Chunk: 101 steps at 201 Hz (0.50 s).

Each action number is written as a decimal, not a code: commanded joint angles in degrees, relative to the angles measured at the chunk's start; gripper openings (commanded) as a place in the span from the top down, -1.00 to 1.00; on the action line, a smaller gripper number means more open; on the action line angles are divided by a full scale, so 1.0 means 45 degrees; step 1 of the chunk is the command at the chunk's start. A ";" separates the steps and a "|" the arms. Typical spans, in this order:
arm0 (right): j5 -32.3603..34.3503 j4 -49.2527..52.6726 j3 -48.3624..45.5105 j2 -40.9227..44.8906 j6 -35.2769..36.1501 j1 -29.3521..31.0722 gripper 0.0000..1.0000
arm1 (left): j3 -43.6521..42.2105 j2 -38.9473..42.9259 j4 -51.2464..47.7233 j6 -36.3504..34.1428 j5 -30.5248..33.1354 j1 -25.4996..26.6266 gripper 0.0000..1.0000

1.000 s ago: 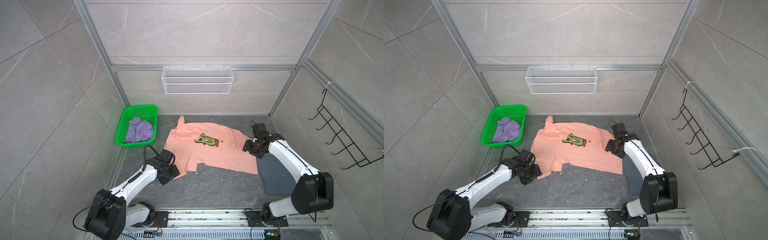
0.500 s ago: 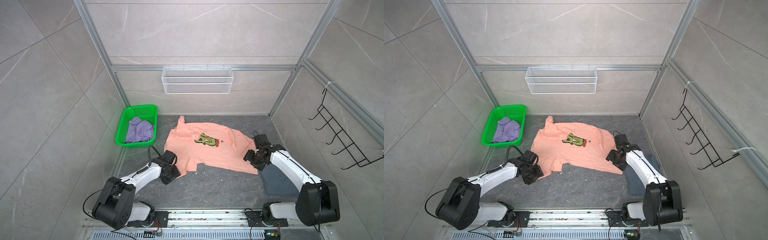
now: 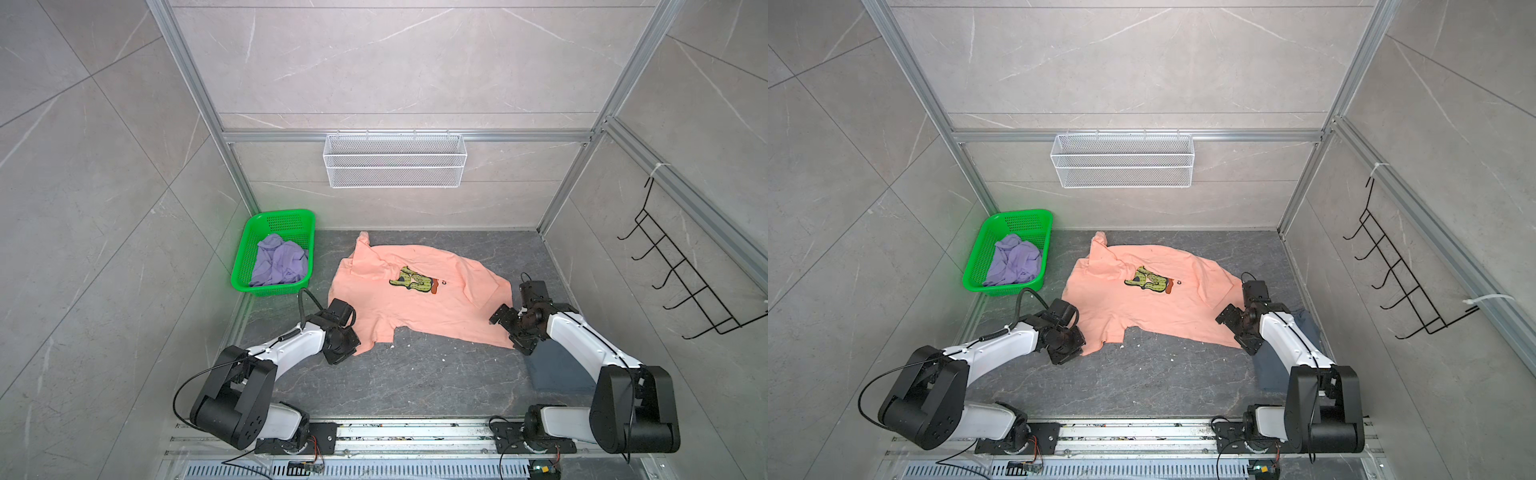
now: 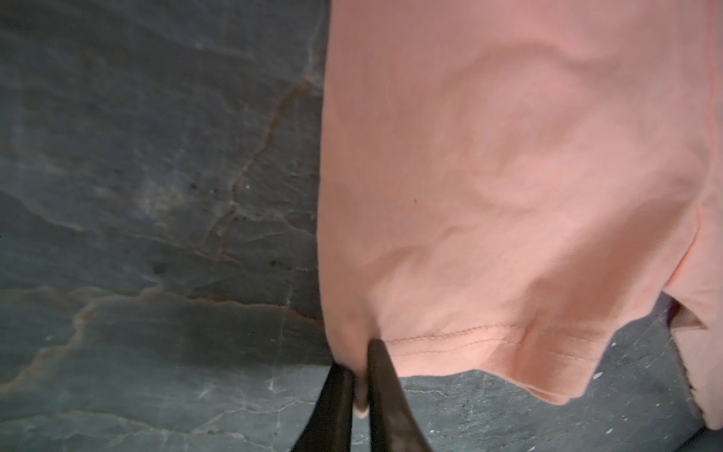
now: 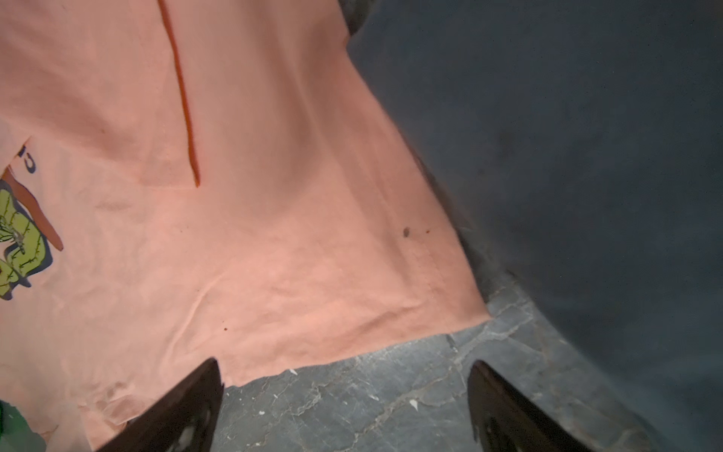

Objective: Fold and stack the t-shirts
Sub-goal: 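Move both grippers to the shirt hem corners nearest the robot and grasp them, then lift the shirt by the hem corners with both grippers high above the table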

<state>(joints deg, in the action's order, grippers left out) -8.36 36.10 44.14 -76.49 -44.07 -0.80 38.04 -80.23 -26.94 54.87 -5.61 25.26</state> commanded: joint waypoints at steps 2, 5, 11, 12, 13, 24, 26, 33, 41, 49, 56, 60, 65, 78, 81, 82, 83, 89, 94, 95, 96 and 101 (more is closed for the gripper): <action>0.0607 -0.0114 -0.0434 -0.0255 -0.0311 -0.0186 -0.96 | 0.0160 0.0071 -0.0356 -0.0124 0.0399 0.0051 0.84; 0.0608 -0.0185 -0.0493 -0.0298 -0.0331 -0.0225 -0.95 | 0.0160 0.0115 -0.0375 -0.0111 0.0405 0.0052 0.86; 0.0598 -0.0344 -0.0612 -0.0357 -0.0388 -0.0294 -0.95 | 0.0160 0.0149 -0.0398 -0.0092 0.0405 0.0057 0.88; 0.0593 -0.0355 -0.0630 -0.0371 -0.0394 -0.0302 -0.95 | 0.0160 0.0160 -0.0409 -0.0088 0.0406 0.0054 0.88; 0.0591 -0.0379 -0.0649 -0.0398 -0.0407 -0.0316 -0.95 | 0.0160 0.0166 -0.0414 -0.0096 0.0425 0.0053 0.88; 0.0560 -0.0579 -0.0780 -0.0542 -0.0474 -0.0413 -0.93 | 0.0160 0.0228 -0.0439 -0.0074 0.0457 0.0051 0.91; 0.0567 -0.0634 -0.0808 -0.0576 -0.0493 -0.0434 -0.93 | 0.0160 0.0230 -0.0454 -0.0082 0.0453 0.0052 0.92; 0.0569 -0.0785 -0.0888 -0.0644 -0.0552 -0.0474 -0.92 | 0.0188 0.0249 -0.0478 -0.0053 0.0454 0.0052 0.94; 0.0593 -0.0960 -0.0940 -0.0772 -0.0605 -0.0535 -0.91 | 0.0183 0.0268 -0.0498 -0.0055 0.0471 0.0047 0.95; 0.0646 -0.1070 -0.0947 -0.0896 -0.0702 -0.0574 -0.88 | 0.0179 0.0279 -0.0532 -0.0039 0.0474 0.0052 0.97; 0.0658 -0.1161 -0.0961 -0.1020 -0.0746 -0.0604 -0.86 | 0.0194 0.0289 -0.0556 -0.0043 0.0470 0.0051 0.99; 0.0681 -0.1179 -0.0960 -0.1096 -0.0800 -0.0604 -0.85 | 0.0198 0.0307 -0.0570 -0.0043 0.0488 0.0052 1.00; 0.0715 -0.1204 -0.0942 -0.1199 -0.0875 -0.0604 -0.82 | 0.0208 0.0327 -0.0614 -0.0042 0.0484 0.0052 1.00; 0.0792 -0.1267 -0.0922 -0.1422 -0.1022 -0.0604 -0.73 | 0.0241 0.0400 -0.0707 -0.0038 0.0539 0.0052 1.00; 0.0858 -0.1254 -0.0905 -0.1462 -0.1067 -0.0604 -0.71 | 0.0238 0.0430 -0.0727 -0.0030 0.0554 0.0052 1.00; 0.0889 -0.1239 -0.0904 -0.1480 -0.1095 -0.0623 -0.70 | 0.0248 0.0437 -0.0730 -0.0038 0.0558 0.0052 1.00; 0.0914 -0.1232 -0.0893 -0.1490 -0.1119 -0.0623 -0.69 | 0.0243 0.0432 -0.0741 -0.0041 0.0570 0.0052 1.00; 0.1081 -0.1160 -0.0865 -0.1582 -0.1223 -0.0604 -0.64 | 0.0248 0.0497 -0.0780 -0.0045 0.0573 0.0052 1.00; 0.1235 -0.1099 -0.0845 -0.1675 -0.1274 -0.0604 -0.55 | 0.0267 0.0543 -0.0822 -0.0034 0.0602 0.0049 1.00; 0.1253 -0.1084 -0.0835 -0.1694 -0.1277 -0.0604 -0.54 | 0.0262 0.0553 -0.0826 -0.0030 0.0601 0.0050 1.00; 0.1282 -0.1076 -0.0830 -0.1694 -0.1288 -0.0604 -0.51 | 0.0260 0.0558 -0.0838 -0.0028 0.0621 0.0051 1.00; 0.1447 -0.0961 -0.0789 -0.1800 -0.1355 -0.0604 -0.42 | 0.0274 0.0621 -0.0892 -0.0021 0.0662 0.0037 1.00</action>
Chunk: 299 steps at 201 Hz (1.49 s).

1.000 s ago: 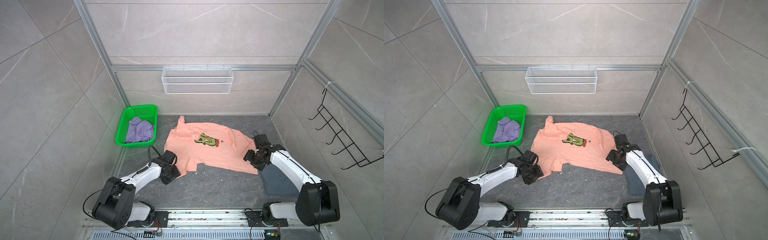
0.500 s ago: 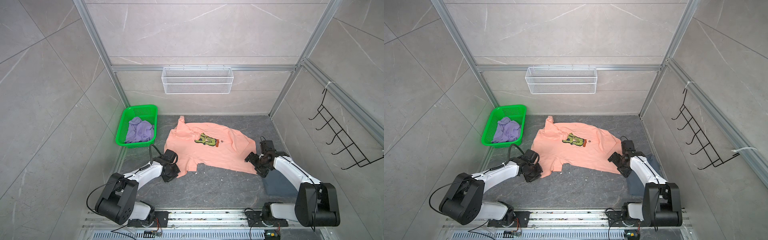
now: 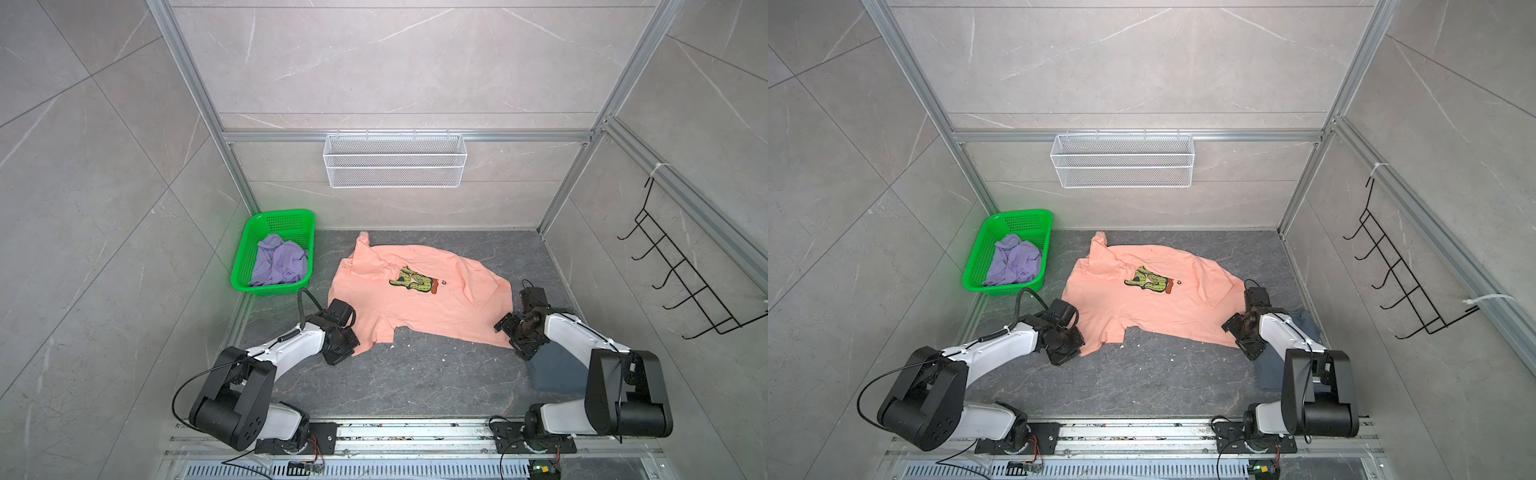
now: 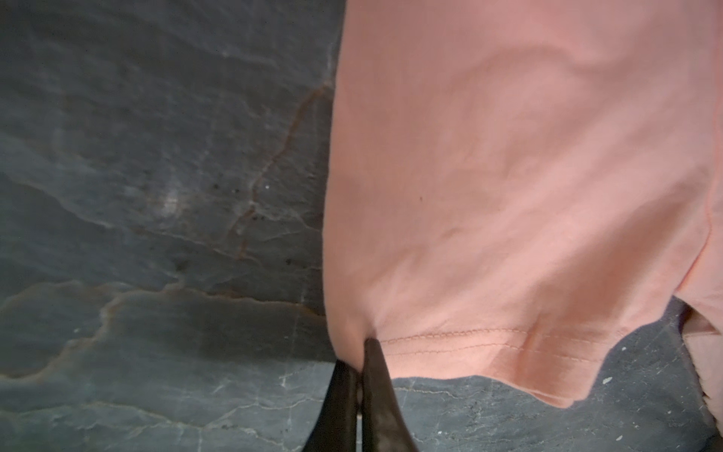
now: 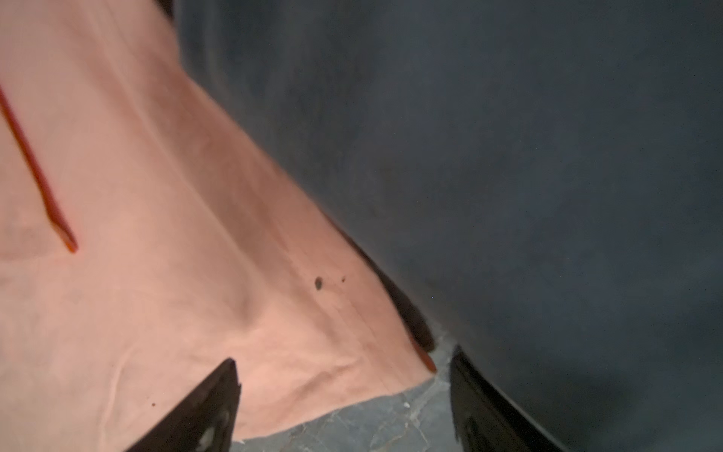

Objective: Fold and stack the t-shirts
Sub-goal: 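Lift the shirt by the hem corners with both grippers high above the table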

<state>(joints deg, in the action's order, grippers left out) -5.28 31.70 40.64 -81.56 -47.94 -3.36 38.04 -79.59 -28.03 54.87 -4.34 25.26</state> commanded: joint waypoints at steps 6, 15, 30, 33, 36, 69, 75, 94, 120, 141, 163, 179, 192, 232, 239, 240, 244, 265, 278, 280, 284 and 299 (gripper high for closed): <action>0.0936 0.0120 0.0010 -0.0757 -0.0536 -0.0036 -0.31 | 0.0286 0.0554 -0.0711 -0.0012 0.0429 0.0049 1.00; 0.1035 0.0070 -0.0023 -0.0867 -0.0552 -0.0036 -0.20 | 0.0306 0.0662 -0.0790 0.0022 0.0512 0.0049 1.00; 0.0952 -0.0102 -0.0088 -0.1084 -0.0596 -0.0036 -0.10 | 0.0372 0.0871 -0.0964 0.0041 0.0619 0.0054 1.00; 0.0926 -0.0152 -0.0104 -0.1135 -0.0606 -0.0019 -0.07 | 0.0401 0.0912 -0.1008 0.0058 0.0662 0.0052 1.00; 0.0911 -0.0178 -0.0113 -0.1197 -0.0623 -0.0022 -0.05 | 0.0412 0.0942 -0.1050 0.0063 0.0677 0.0049 1.00; 0.0698 -0.0737 -0.0242 -0.1703 -0.0677 0.0051 0.31 | 0.0609 0.1516 -0.1380 0.0116 0.0908 0.0041 1.00; 0.0659 -0.0808 -0.0209 -0.1723 -0.0638 0.0077 0.43 | 0.0661 0.1632 -0.1435 0.0115 0.0972 0.0026 1.00; 0.0405 -0.0971 0.0013 -0.1647 -0.0360 0.0122 0.74 | 0.0922 0.2149 -0.1740 0.0022 0.1275 0.0027 1.00; 0.0401 -0.0325 0.0857 -0.0670 0.0003 0.0198 1.00 | 0.1699 0.3099 -0.2362 -0.0333 0.1735 -0.0063 1.00; 0.0503 0.0767 0.2126 0.0704 0.0458 0.0218 1.00 | 0.2860 0.4005 -0.3117 -0.0872 0.2311 -0.0161 1.00; 0.0663 0.1975 0.4390 0.2007 0.1792 0.0514 1.00 | 0.4546 0.4942 -0.3629 -0.1194 0.2586 -0.0714 1.00; 0.0580 0.2783 0.6349 0.2509 0.2501 0.0638 1.00 | 0.6340 0.5226 -0.3742 -0.2053 0.2775 -0.1042 1.00; 0.0266 0.3383 0.8141 0.2644 0.2948 0.0648 1.00 | 0.8366 0.5052 -0.4260 -0.3059 0.3282 -0.1128 1.00; -0.1069 0.4342 1.3232 0.2481 0.4265 0.0667 1.00 | 1.4187 0.4081 -0.4344 -0.5933 0.4555 -0.1135 1.00; -0.1112 0.4478 1.4190 0.2397 0.4505 0.0668 1.00 | 1.5015 0.3937 -0.4145 -0.6328 0.4577 -0.1140 1.00; -0.1112 0.4517 1.4317 0.2370 0.4533 0.0668 1.00 | 1.5136 0.3918 -0.4114 -0.6380 0.4577 -0.1140 1.00; -0.1093 0.4623 1.4886 0.2292 0.4648 0.0667 1.00 | 1.5572 0.3841 -0.3992 -0.6635 0.4535 -0.1140 1.00; -0.1008 0.5153 1.7770 0.1646 0.5183 0.0668 1.00 | 1.7880 0.3368 -0.3497 -0.7695 0.4284 -0.1125 1.00; -0.0879 0.5397 1.9326 0.1190 0.5454 0.0677 1.00 | 1.9018 0.3096 -0.3214 -0.8140 0.4150 -0.1140 1.00; -0.0824 0.5436 1.9522 0.1108 0.5472 0.0670 1.00 | 1.9166 0.3063 -0.3158 -0.8187 0.4124 -0.1140 1.00; -0.0727 0.5495 1.9918 0.0977 0.5493 0.0668 1.00 | 1.9403 0.2993 -0.3031 -0.8314 0.4040 -0.1130 1.00; -0.0702 0.5629 2.1278 0.0480 0.5614 0.0658 1.00 | 2.0135 0.2836 -0.2524 -0.8717 0.3880 -0.1132 1.00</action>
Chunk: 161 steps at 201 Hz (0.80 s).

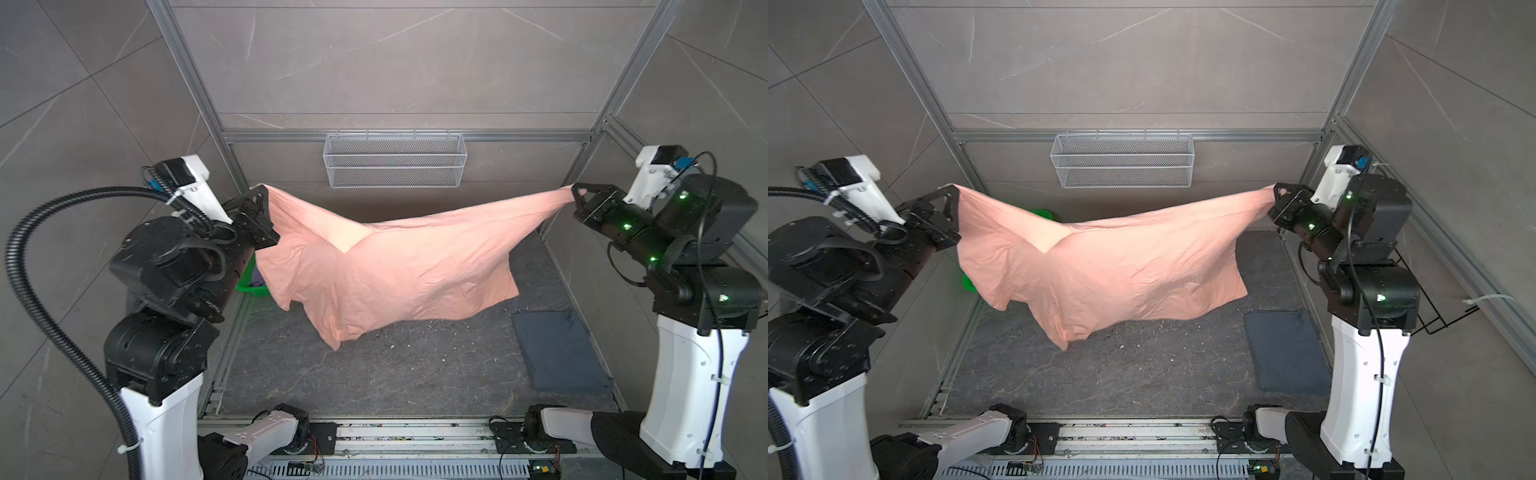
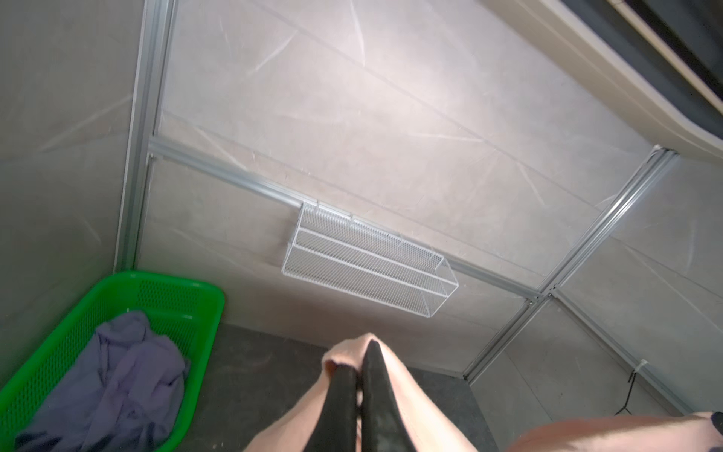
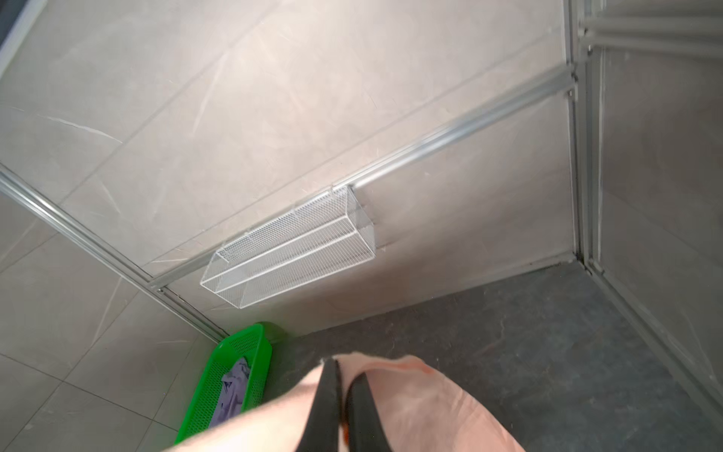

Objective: Fold and stack the t-shirts
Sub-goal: 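Lift the shirt by the hem corners with both grippers high above the table, then swing the hanging shirt forward and lay it flat with both grippers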

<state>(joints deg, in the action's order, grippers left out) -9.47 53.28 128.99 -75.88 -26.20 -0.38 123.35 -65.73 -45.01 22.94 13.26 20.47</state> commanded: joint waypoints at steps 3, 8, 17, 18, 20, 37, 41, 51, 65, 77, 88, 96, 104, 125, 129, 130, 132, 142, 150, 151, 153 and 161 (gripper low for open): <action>0.0248 0.0846 0.1870 -0.0881 0.0782 0.0006 1.00 | 0.1275 -0.0264 0.1385 -0.1721 -0.0050 -0.0073 1.00; 0.0297 0.0846 0.2211 -0.0993 0.0768 -0.0003 1.00 | 0.1430 -0.0275 0.1613 -0.1913 -0.0118 -0.0070 1.00; 0.0338 0.0789 0.2718 -0.1219 0.0780 0.0008 1.00 | 0.1617 -0.0294 0.2068 -0.2100 -0.0088 -0.0065 1.00; 0.0343 0.0783 0.2759 -0.1251 0.0781 0.0027 1.00 | 0.1634 -0.0294 0.2110 -0.2134 -0.0082 -0.0051 1.00; 0.0371 0.0779 0.2878 -0.1285 0.0767 0.0012 1.00 | 0.1662 -0.0285 0.2219 -0.2154 -0.0076 -0.0045 1.00; 0.0537 0.0657 0.3433 -0.1535 0.0710 0.0009 1.00 | 0.1951 -0.0389 0.2869 -0.2438 -0.0190 -0.0066 1.00; 0.0576 0.0606 0.3458 -0.1537 0.0681 0.0017 1.00 | 0.2008 -0.0413 0.2976 -0.2458 -0.0206 -0.0062 1.00; 0.0601 0.0371 0.3323 -0.1466 0.0637 0.0004 1.00 | 0.2014 -0.0484 0.3189 -0.2518 -0.0248 -0.0056 1.00; 0.0763 -0.0021 0.2680 -0.1275 0.0567 0.0002 1.00 | 0.1783 -0.0579 0.3443 -0.2444 -0.0304 -0.0059 1.00; 0.0911 -0.0291 0.2047 -0.1168 0.0466 0.0006 1.00 | 0.1413 -0.0710 0.3675 -0.2404 -0.0288 -0.0059 1.00; 0.0914 -0.0474 0.1562 -0.1192 0.0364 0.0026 1.00 | 0.1115 -0.0925 0.3850 -0.2407 -0.0141 -0.0047 1.00; 0.0895 -0.0622 0.1279 -0.1274 0.0287 0.0007 1.00 | 0.1007 -0.1160 0.3959 -0.2459 -0.0034 -0.0056 1.00; 0.0902 -0.0803 0.0986 -0.1383 0.0203 0.0007 1.00 | 0.0964 -0.1477 0.4016 -0.2523 0.0129 -0.0060 1.00; 0.1098 -0.1338 0.0402 -0.1736 -0.0018 0.0004 1.00 | 0.0845 -0.2294 0.4408 -0.2736 0.0800 -0.0062 1.00; 0.1142 -0.1442 0.0349 -0.1829 -0.0071 -0.0003 1.00 | 0.0842 -0.2491 0.4487 -0.2795 0.0904 -0.0063 1.00; 0.1145 -0.1474 0.0334 -0.1859 -0.0084 0.0002 1.00 | 0.0856 -0.2535 0.4511 -0.2814 0.0932 -0.0060 1.00; 0.1157 -0.1538 0.0299 -0.1891 -0.0103 0.0006 1.00 | 0.0837 -0.2637 0.4553 -0.2842 0.0963 -0.0067 1.00; 0.1224 -0.1799 0.0234 -0.2198 -0.0259 0.0012 1.00 | 0.0874 -0.3141 0.4839 -0.2992 0.1223 -0.0069 1.00; 0.1227 -0.2004 0.0305 -0.2491 -0.0349 0.0007 1.00 | 0.1012 -0.3607 0.5027 -0.3132 0.1368 -0.0064 1.00; 0.1217 -0.2029 0.0312 -0.2522 -0.0360 0.0007 1.00 | 0.1048 -0.3660 0.5054 -0.3168 0.1379 -0.0070 1.00; 0.1234 -0.2062 0.0348 -0.2594 -0.0387 0.0007 1.00 | 0.1100 -0.3763 0.5099 -0.3219 0.1412 -0.0074 1.00; 0.1294 -0.2228 0.0530 -0.2953 -0.0484 0.0009 1.00 | 0.1414 -0.4223 0.5194 -0.3386 0.1554 -0.0072 1.00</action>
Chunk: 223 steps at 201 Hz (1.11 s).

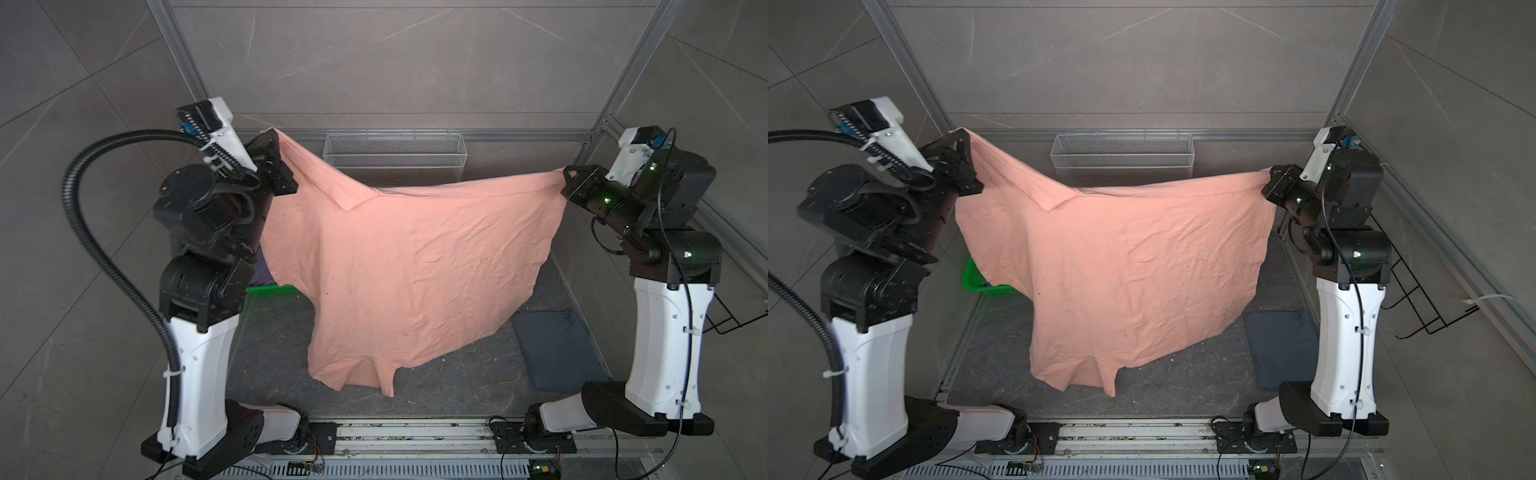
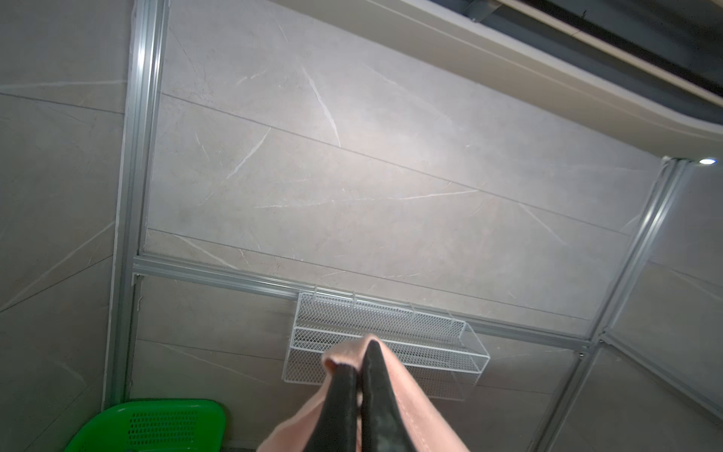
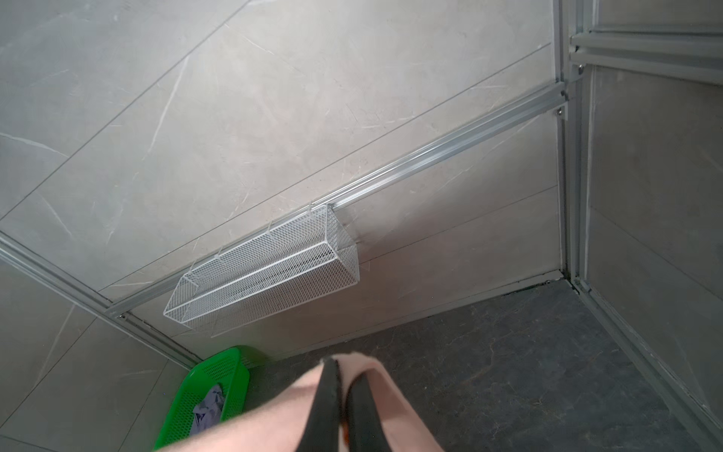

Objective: Fold and stack the t-shirts
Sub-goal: 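Swing the hanging shirt forward and lay it flat with both grippers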

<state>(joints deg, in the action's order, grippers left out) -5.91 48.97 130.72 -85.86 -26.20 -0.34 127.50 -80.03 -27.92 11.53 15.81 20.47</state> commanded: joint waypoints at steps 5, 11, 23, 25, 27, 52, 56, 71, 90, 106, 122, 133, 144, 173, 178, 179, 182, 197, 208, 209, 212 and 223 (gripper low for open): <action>0.0535 -0.1334 0.0326 -0.0995 -0.0562 0.0002 1.00 | 0.0811 -0.1413 0.1422 -0.0953 0.1087 -0.0076 1.00; 0.0523 -0.1374 0.0550 -0.1299 -0.0618 -0.0020 1.00 | 0.1226 -0.1837 0.1452 -0.1135 0.1100 -0.0076 1.00; 0.0410 -0.1368 0.1425 -0.2083 -0.0769 -0.0024 1.00 | 0.2276 -0.2696 0.1546 -0.1538 0.1217 -0.0083 1.00; 0.0385 -0.1355 0.1637 -0.2206 -0.0807 -0.0037 1.00 | 0.2492 -0.2839 0.1583 -0.1598 0.1238 -0.0092 1.00; 0.0364 -0.1313 0.1807 -0.2369 -0.0841 -0.0026 1.00 | 0.2693 -0.2972 0.1607 -0.1681 0.1238 -0.0095 1.00; 0.0220 -0.0626 0.5448 -0.4113 -0.0976 -0.0113 1.00 | 0.4759 -0.4076 0.2631 -0.2701 0.0919 -0.0110 1.00; 0.0220 -0.0532 0.6050 -0.4314 -0.0957 -0.0153 1.00 | 0.4903 -0.4089 0.2887 -0.2801 0.0799 -0.0114 1.00; 0.0259 -0.0541 0.7431 -0.4549 -0.0939 -0.0408 1.00 | 0.5016 -0.3796 0.3726 -0.2967 0.0667 -0.0105 1.00; 0.0399 -0.1260 0.6231 -0.3510 -0.0854 -0.0642 1.00 | 0.4235 -0.2867 0.4039 -0.3063 0.0725 -0.0096 1.00; 0.0474 -0.2370 0.3036 -0.1786 -0.0697 -0.0698 1.00 | 0.2015 -0.1279 0.4257 -0.2798 0.0772 -0.0097 1.00; 0.0372 -0.2821 0.0126 -0.0194 -0.0394 -0.0704 1.00 | -0.1009 0.0681 0.4505 -0.2319 0.0883 -0.0098 1.00; 0.0487 -0.2563 -0.1672 0.0536 -0.0187 -0.0691 1.00 | -0.2896 0.1925 0.4228 -0.1663 0.1192 -0.0099 1.00; 0.0461 -0.2407 -0.3618 0.1268 -0.0047 -0.0694 1.00 | -0.4734 0.3035 0.3393 -0.0568 0.1459 -0.0086 1.00; -0.0539 -0.2683 -0.8752 0.2419 0.0145 -0.0688 1.00 | -0.9214 0.5463 0.0248 0.3382 0.1436 -0.0096 1.00; -0.0844 -0.2617 -0.9510 0.2426 0.0143 -0.0704 1.00 | -0.9813 0.5787 -0.0524 0.4181 0.1428 -0.0096 1.00; -0.0888 -0.2599 -0.9660 0.2414 0.0140 -0.0705 1.00 | -0.9962 0.5838 -0.0675 0.4325 0.1427 -0.0096 1.00; -0.1022 -0.2491 -1.0055 0.2393 0.0136 -0.0694 1.00 | -1.0303 0.6025 -0.1105 0.4864 0.1418 -0.0096 1.00; -0.1354 -0.2034 -1.1738 0.2176 0.0358 -0.0698 1.00 | -1.2225 0.6843 -0.2843 0.7047 0.0669 -0.0096 1.00; -0.1190 -0.2000 -1.3070 0.2165 0.0433 -0.0696 1.00 | -1.3899 0.7475 -0.3808 0.8907 -0.0311 -0.0095 1.00; -0.1188 -0.2007 -1.3178 0.2166 0.0451 -0.0691 1.00 | -1.4066 0.7542 -0.3850 0.9061 -0.0428 -0.0096 1.00; -0.1157 -0.2041 -1.3539 0.2191 0.0494 -0.0704 1.00 | -1.4514 0.7700 -0.3997 0.9418 -0.0726 -0.0096 1.00; -0.1041 -0.2156 -1.4558 0.2209 0.0496 -0.0705 1.00 | -1.5968 0.8352 -0.4793 1.0979 -0.1380 -0.0076 1.00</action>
<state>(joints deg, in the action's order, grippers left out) -10.57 36.86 72.90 -77.32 -25.89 -3.31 66.39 -46.57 -35.03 38.94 16.40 20.45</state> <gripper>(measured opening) 0.049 0.055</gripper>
